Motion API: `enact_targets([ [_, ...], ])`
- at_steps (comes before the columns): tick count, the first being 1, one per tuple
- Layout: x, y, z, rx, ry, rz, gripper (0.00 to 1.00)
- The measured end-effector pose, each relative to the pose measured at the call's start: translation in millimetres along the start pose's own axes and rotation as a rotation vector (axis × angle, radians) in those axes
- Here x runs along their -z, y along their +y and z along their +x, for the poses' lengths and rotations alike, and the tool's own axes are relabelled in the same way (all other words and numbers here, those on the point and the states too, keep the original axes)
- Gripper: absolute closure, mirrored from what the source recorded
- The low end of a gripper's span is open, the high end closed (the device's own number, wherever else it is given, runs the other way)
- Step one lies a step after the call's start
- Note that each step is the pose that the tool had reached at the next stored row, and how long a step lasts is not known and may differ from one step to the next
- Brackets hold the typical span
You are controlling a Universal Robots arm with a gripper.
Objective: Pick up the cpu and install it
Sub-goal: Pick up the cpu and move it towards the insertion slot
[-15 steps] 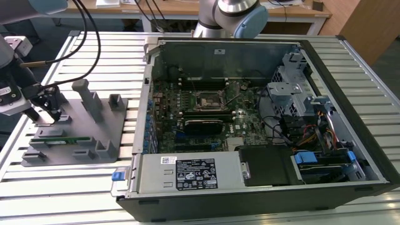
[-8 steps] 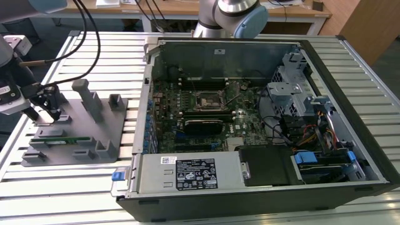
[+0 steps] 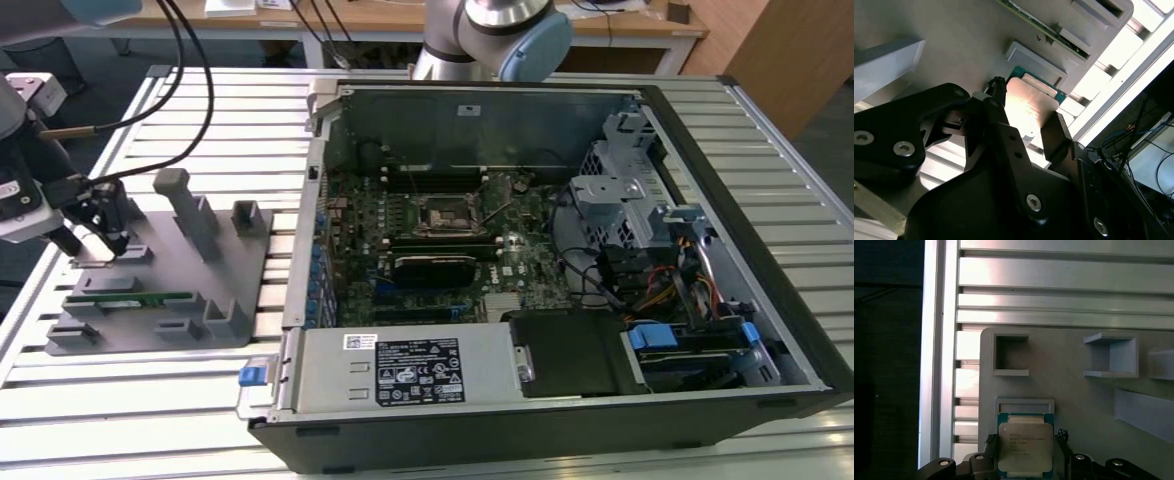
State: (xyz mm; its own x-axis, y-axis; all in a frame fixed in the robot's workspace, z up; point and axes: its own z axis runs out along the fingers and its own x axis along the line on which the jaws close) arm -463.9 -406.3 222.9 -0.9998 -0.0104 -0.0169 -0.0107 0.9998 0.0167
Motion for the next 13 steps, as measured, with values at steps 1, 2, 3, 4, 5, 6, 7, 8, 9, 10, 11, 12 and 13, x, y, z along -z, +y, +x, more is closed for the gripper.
enact_targets([
  [1,0.2,0.0,0.0,0.0,0.0,0.0,0.47],
  [2,0.5,0.0,0.0,0.0,0.0001,0.0,0.47],
  [3,0.7,0.0,0.0,0.0,0.0,0.0,0.47],
  [4,0.9,0.0,0.0,0.0,0.0001,0.0001,0.47],
  [5,1.1,0.0,0.0,0.0,0.0001,0.0001,0.47],
  [6,1.3,0.0,0.0,0.0,0.0001,0.0001,0.47],
  [7,1.6,0.0,0.0,0.0,0.0,0.0,0.47],
  [8,1.8,0.0,0.0,0.0,0.0,0.0,0.47],
  [9,2.2,0.0,0.0,0.0,0.0001,0.0001,0.47],
  [10,2.5,0.0,0.0,0.0,0.0001,0.0001,0.47],
  [11,2.9,0.0,0.0,0.0,0.0001,0.0001,0.47],
  [12,3.3,0.0,0.0,0.0,0.0001,0.0001,0.47],
  [13,3.9,0.1,0.0,0.0,0.0002,0.0001,0.47],
])
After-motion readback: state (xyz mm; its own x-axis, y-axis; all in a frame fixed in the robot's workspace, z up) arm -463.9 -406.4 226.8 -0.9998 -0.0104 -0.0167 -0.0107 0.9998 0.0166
